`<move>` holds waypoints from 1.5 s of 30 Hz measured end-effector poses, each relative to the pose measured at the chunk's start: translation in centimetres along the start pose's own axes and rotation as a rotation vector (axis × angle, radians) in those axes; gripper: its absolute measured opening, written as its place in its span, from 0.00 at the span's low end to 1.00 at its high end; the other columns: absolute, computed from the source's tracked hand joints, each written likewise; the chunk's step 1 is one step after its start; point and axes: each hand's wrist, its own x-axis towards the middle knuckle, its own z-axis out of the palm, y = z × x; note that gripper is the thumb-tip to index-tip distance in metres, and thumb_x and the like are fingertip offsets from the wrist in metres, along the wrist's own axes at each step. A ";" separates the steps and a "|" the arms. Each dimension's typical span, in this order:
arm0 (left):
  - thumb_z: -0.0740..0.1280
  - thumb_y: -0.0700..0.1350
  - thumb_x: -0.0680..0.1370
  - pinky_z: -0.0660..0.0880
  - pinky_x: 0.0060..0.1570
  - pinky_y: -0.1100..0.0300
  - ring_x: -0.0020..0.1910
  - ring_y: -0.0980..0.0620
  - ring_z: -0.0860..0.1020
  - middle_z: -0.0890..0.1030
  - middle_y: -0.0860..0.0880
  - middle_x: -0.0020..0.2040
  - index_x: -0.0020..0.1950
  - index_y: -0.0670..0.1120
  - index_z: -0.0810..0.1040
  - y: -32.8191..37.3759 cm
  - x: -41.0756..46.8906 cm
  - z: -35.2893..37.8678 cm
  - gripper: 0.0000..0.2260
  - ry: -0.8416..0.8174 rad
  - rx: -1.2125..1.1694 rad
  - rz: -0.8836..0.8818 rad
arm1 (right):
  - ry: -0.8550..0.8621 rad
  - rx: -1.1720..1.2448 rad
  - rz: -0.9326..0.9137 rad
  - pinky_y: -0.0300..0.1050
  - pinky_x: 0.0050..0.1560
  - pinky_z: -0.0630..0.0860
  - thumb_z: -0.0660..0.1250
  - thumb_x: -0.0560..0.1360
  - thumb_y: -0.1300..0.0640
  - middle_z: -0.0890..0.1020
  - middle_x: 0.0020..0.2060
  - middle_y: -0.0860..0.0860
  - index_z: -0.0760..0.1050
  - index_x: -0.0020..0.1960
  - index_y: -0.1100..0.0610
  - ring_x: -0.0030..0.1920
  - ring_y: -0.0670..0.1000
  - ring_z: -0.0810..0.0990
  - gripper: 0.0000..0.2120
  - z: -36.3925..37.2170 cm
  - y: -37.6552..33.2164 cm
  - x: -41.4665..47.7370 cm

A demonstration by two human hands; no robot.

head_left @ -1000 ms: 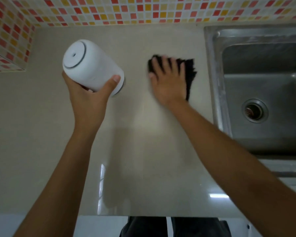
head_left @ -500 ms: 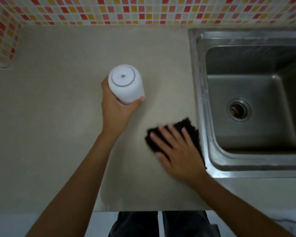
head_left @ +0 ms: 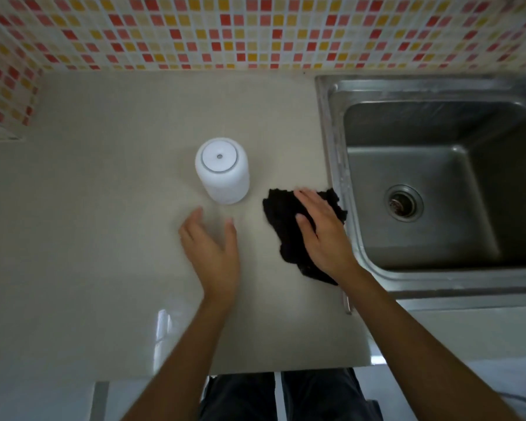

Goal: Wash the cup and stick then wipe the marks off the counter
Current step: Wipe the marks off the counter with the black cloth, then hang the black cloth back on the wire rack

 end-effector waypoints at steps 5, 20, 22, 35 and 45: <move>0.64 0.48 0.79 0.73 0.59 0.58 0.57 0.50 0.75 0.78 0.48 0.57 0.64 0.43 0.74 2.9 -2.2 2.5 0.15 -0.286 0.015 0.047 | 0.047 -0.262 -0.001 0.38 0.70 0.56 0.62 0.77 0.65 0.69 0.70 0.54 0.66 0.72 0.59 0.71 0.54 0.64 0.23 -1.4 0.5 -0.3; 0.71 0.45 0.74 0.68 0.33 0.56 0.31 0.50 0.73 0.77 0.45 0.32 0.36 0.39 0.77 10.7 2.4 4.2 0.12 -0.610 0.082 0.160 | -0.002 -0.227 0.133 0.42 0.49 0.71 0.64 0.77 0.62 0.81 0.52 0.57 0.80 0.56 0.59 0.52 0.56 0.79 0.10 -10.2 -2.7 -0.1; 0.71 0.48 0.74 0.72 0.37 0.53 0.33 0.48 0.75 0.80 0.45 0.35 0.39 0.40 0.79 13.4 2.4 4.1 0.11 -0.626 0.044 0.264 | 0.075 -0.220 0.110 0.46 0.52 0.72 0.64 0.77 0.62 0.81 0.51 0.57 0.80 0.56 0.59 0.52 0.57 0.78 0.10 -12.8 -2.2 0.1; 0.69 0.50 0.76 0.74 0.40 0.60 0.40 0.50 0.79 0.82 0.48 0.40 0.45 0.44 0.80 35.5 -3.6 11.2 0.08 -0.486 -0.141 0.614 | 0.415 -0.107 -0.152 0.43 0.54 0.73 0.69 0.74 0.60 0.82 0.50 0.51 0.80 0.55 0.55 0.51 0.50 0.78 0.09 -37.2 2.4 1.6; 0.68 0.47 0.78 0.72 0.40 0.62 0.41 0.54 0.78 0.80 0.50 0.43 0.52 0.41 0.78 51.1 -1.7 18.7 0.10 -0.363 -0.192 0.650 | 0.508 -0.045 -0.282 0.23 0.44 0.64 0.66 0.76 0.63 0.80 0.54 0.50 0.79 0.57 0.58 0.53 0.44 0.75 0.10 -52.4 3.3 10.4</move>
